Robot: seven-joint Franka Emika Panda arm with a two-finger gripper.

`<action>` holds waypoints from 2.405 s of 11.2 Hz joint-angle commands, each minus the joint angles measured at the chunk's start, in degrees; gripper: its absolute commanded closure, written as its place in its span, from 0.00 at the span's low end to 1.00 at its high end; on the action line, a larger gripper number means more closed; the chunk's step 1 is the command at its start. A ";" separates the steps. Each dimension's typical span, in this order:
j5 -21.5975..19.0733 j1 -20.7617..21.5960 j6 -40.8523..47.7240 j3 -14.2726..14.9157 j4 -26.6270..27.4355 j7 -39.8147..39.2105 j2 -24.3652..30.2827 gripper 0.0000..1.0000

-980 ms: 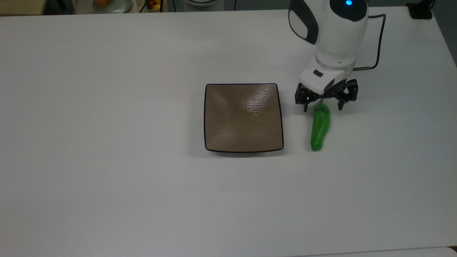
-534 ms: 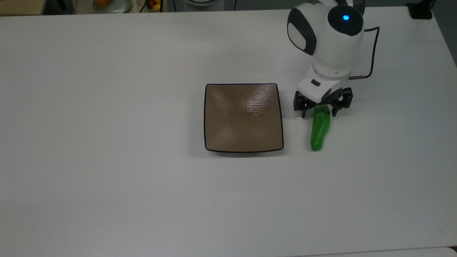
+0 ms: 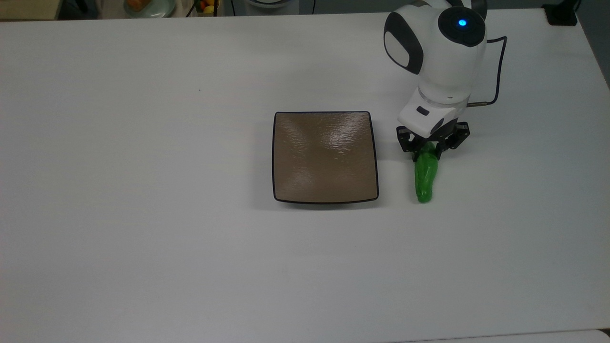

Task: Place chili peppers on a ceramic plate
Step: 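Lift the held chili pepper and carry it over the brown plate, then lower the chili pepper onto the plate and open the gripper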

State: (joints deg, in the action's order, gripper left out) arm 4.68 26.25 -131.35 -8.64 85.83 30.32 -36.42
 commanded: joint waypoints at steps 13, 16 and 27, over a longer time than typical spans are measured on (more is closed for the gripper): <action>-6.96 -4.28 26.92 4.93 4.86 -13.41 27.87 0.85; -10.74 -10.32 28.96 6.53 5.84 -22.39 29.48 0.85; -10.92 -13.24 9.99 7.76 10.85 -27.16 17.36 0.80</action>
State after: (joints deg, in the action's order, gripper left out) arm -5.22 12.48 -116.72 -1.30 95.74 4.58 -17.31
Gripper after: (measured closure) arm 0.546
